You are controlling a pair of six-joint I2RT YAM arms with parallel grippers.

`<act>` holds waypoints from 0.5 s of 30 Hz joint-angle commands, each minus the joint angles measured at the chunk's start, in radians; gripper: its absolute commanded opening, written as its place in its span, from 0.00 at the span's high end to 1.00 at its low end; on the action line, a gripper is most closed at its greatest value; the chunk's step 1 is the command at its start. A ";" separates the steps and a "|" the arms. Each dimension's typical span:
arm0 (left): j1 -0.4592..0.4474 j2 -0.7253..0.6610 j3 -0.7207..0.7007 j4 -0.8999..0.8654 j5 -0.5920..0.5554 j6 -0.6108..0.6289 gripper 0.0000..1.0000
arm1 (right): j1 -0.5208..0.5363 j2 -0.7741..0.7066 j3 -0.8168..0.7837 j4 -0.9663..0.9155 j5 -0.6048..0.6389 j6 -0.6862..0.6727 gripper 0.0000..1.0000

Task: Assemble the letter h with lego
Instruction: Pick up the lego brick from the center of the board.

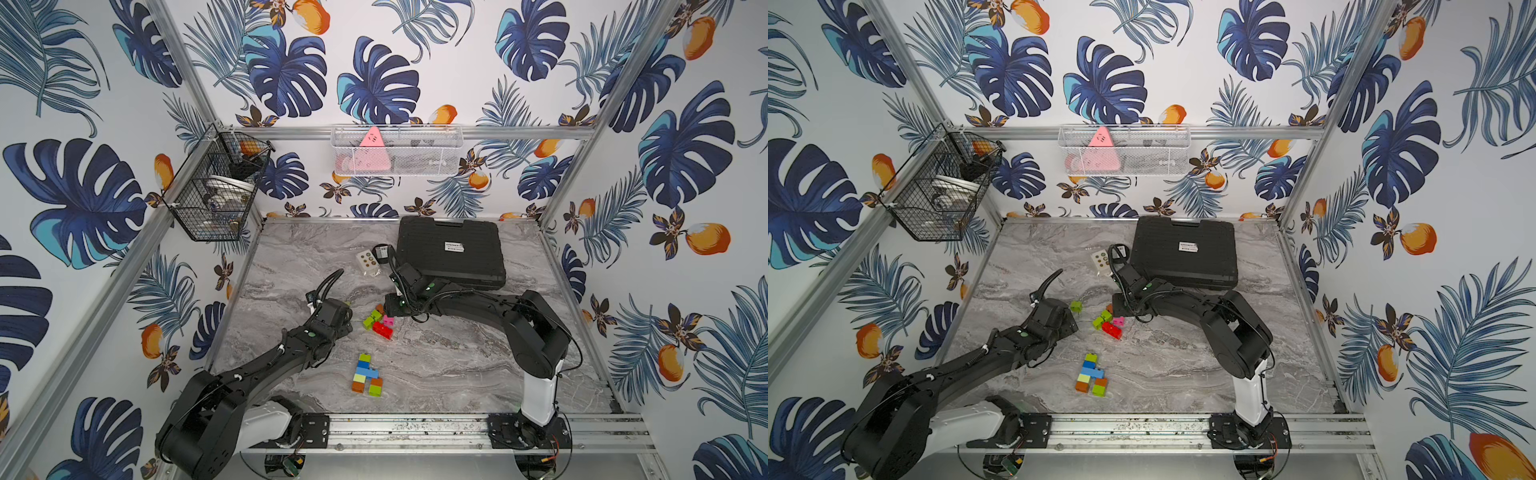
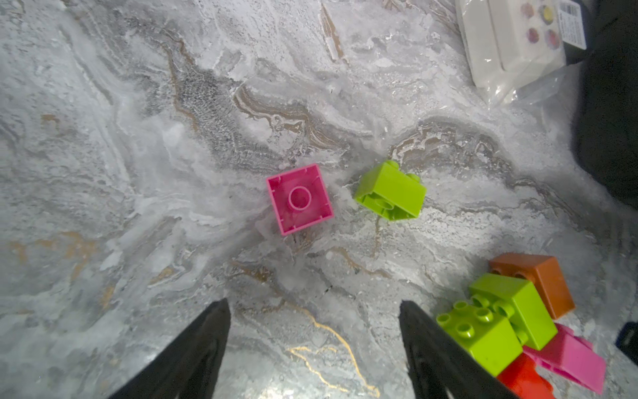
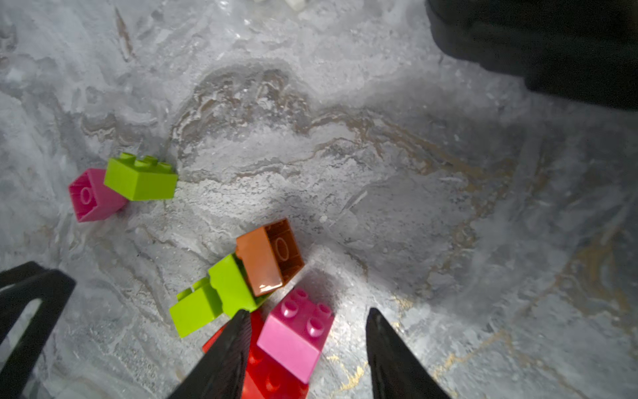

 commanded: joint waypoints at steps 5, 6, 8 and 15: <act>0.002 -0.022 -0.003 -0.034 -0.047 -0.028 0.18 | 0.033 0.056 0.047 -0.083 0.074 0.093 0.47; 0.002 -0.023 -0.006 -0.033 -0.049 -0.032 0.17 | 0.031 0.062 0.049 -0.083 0.070 0.096 0.47; 0.003 -0.021 -0.012 -0.020 -0.038 -0.034 0.17 | 0.035 0.068 0.049 -0.081 0.065 0.103 0.47; 0.002 -0.023 -0.013 -0.021 -0.038 -0.038 0.18 | 0.041 0.107 0.070 -0.116 0.096 0.089 0.58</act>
